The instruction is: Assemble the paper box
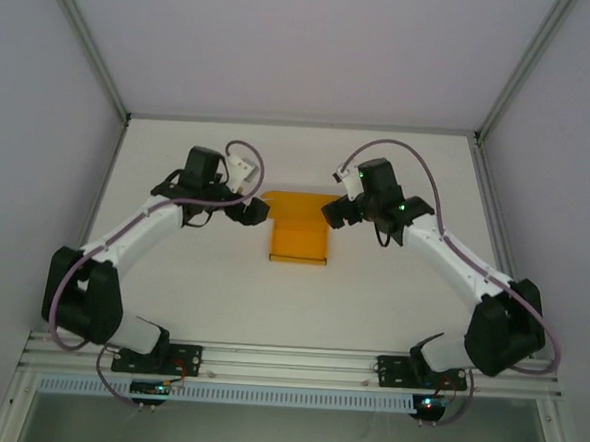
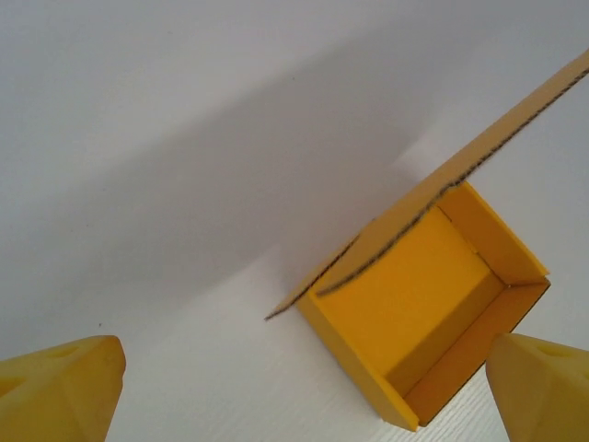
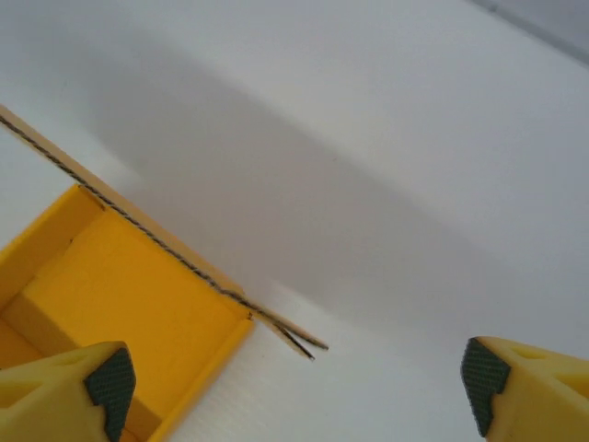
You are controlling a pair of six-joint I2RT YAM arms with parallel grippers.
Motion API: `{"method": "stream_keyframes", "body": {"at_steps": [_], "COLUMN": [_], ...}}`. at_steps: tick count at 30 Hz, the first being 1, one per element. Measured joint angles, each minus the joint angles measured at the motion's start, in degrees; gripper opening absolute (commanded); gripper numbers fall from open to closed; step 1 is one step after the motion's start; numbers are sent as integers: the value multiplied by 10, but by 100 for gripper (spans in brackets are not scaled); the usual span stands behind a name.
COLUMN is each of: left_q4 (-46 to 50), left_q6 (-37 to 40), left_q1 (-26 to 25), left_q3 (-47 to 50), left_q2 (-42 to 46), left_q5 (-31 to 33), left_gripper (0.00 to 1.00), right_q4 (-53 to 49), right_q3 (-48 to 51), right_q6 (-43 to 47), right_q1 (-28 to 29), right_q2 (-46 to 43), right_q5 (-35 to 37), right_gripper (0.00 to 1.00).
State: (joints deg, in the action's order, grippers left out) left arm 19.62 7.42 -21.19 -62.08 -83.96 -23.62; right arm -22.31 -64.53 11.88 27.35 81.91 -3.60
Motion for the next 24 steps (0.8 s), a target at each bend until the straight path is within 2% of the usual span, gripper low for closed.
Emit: {"method": "stream_keyframes", "body": {"at_steps": [4, 10, 11, 13, 14, 17, 20, 21, 24], "left_q4": [54, 121, 132, 150, 156, 171, 181, 181, 178], "left_q6": [70, 147, 156, 172, 179, 194, 203, 203, 194], "left_q1": [-6, -18, -18, -19, -21, -24, -30, -33, -37], "left_q3": [-63, -129, -141, -165, -173, -191, -192, -192, -192], "left_q2": [-63, -125, -135, -155, -162, -179, -184, -184, -184], "left_q5": [-16, -21, -22, -24, -25, -26, -26, -24, -19], "left_gripper": [81, 64, 61, 53, 46, 26, 4, 0, 0], "right_q4": [-52, -137, -148, -166, -172, -191, -201, -203, -209], "right_q3": [-87, -172, -174, -175, -175, -184, -194, -195, -195], "right_q6": [102, 207, 217, 231, 236, 246, 249, 250, 249], "right_q1": [-25, -40, -42, -43, -44, -44, -43, -43, -43], "right_q2": [88, 163, 168, 175, 177, 191, 203, 205, 206], "right_q5": [-79, -144, -147, -147, -146, -142, -135, -129, -114], "right_gripper": [72, 64, 62, 47, 41, 33, 21, 15, 11]}}
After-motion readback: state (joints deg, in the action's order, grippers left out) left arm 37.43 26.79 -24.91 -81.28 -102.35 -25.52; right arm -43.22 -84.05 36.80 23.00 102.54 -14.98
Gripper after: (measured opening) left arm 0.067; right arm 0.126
